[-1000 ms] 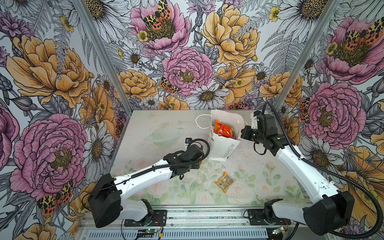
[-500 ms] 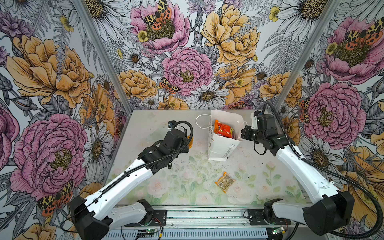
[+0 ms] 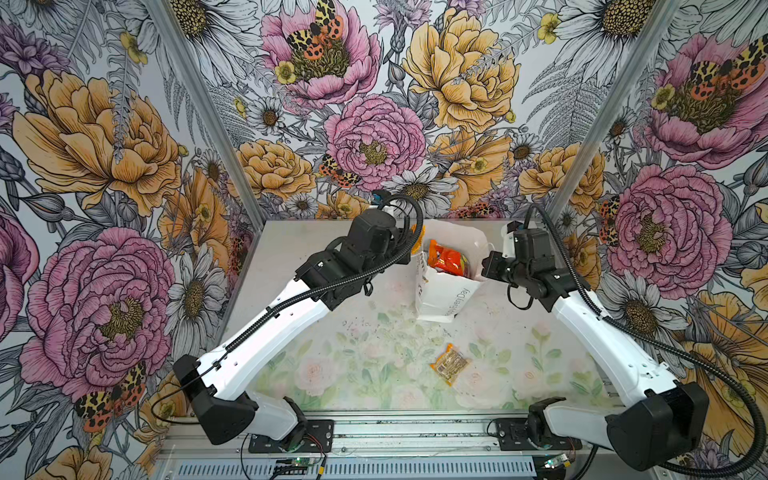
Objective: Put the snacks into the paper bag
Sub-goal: 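Lift the orange snack with the left gripper and lower it into the bag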
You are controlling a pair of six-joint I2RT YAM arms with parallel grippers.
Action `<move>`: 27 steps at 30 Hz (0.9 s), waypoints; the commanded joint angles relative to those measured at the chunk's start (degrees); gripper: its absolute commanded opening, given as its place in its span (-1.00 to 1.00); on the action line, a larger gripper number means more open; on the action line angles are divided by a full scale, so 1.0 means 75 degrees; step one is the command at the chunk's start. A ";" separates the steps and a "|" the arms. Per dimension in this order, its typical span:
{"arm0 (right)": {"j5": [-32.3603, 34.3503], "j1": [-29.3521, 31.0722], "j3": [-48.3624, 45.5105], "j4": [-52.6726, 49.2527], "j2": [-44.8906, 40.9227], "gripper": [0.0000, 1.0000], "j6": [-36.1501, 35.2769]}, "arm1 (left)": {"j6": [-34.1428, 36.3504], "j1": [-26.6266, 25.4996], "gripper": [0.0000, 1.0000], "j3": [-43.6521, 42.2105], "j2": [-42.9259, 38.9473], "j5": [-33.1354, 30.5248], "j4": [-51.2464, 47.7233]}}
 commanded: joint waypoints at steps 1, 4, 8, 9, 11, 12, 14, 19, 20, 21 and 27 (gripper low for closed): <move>-0.0169 0.0017 0.0154 -0.0164 0.0023 -1.00 0.0032 | 0.0367 -0.0029 -0.13 0.0697 0.0492 0.0382 -0.0085; -0.0161 0.0011 0.0170 -0.0164 0.0013 -1.00 0.0024 | 0.0485 -0.0098 -0.13 0.1387 0.1131 0.0513 -0.0313; -0.0178 0.0016 0.0160 -0.0175 -0.0008 -1.00 0.0019 | 0.0531 -0.0197 -0.13 0.2128 0.1882 0.0598 -0.0545; -0.0212 0.0011 0.0157 -0.0174 -0.0032 -1.00 0.0028 | 0.0549 -0.0226 -0.13 0.2262 0.2046 0.0642 -0.0577; -0.0231 0.0019 0.0115 -0.0175 -0.0088 -1.00 0.0043 | 0.0580 -0.0266 -0.13 0.2552 0.2401 0.0737 -0.0708; -0.0223 0.0020 0.0091 -0.0175 -0.0116 -1.00 0.0029 | 0.0582 -0.0286 -0.13 0.2734 0.2579 0.0786 -0.0798; -0.0199 0.0021 0.0040 -0.0175 -0.0183 -1.00 0.0012 | 0.0627 -0.0342 -0.14 0.3101 0.3063 0.0791 -0.0964; -0.0231 0.0010 -0.0009 -0.0175 -0.0237 -1.00 0.0059 | 0.0633 -0.0420 -0.14 0.3867 0.3879 0.0605 -0.1349; -0.0249 0.0014 -0.0002 -0.0174 -0.0238 -1.00 0.0074 | 0.0616 -0.0439 -0.13 0.3894 0.3966 0.0595 -0.1344; -0.0255 0.0016 0.0002 -0.0174 -0.0238 -1.00 0.0082 | 0.0616 -0.0453 -0.13 0.3971 0.4094 0.0585 -0.1355; -0.0281 0.0019 0.0030 -0.0164 -0.0223 -1.00 0.0116 | 0.0668 -0.0573 -0.13 0.4835 0.4993 0.0413 -0.1866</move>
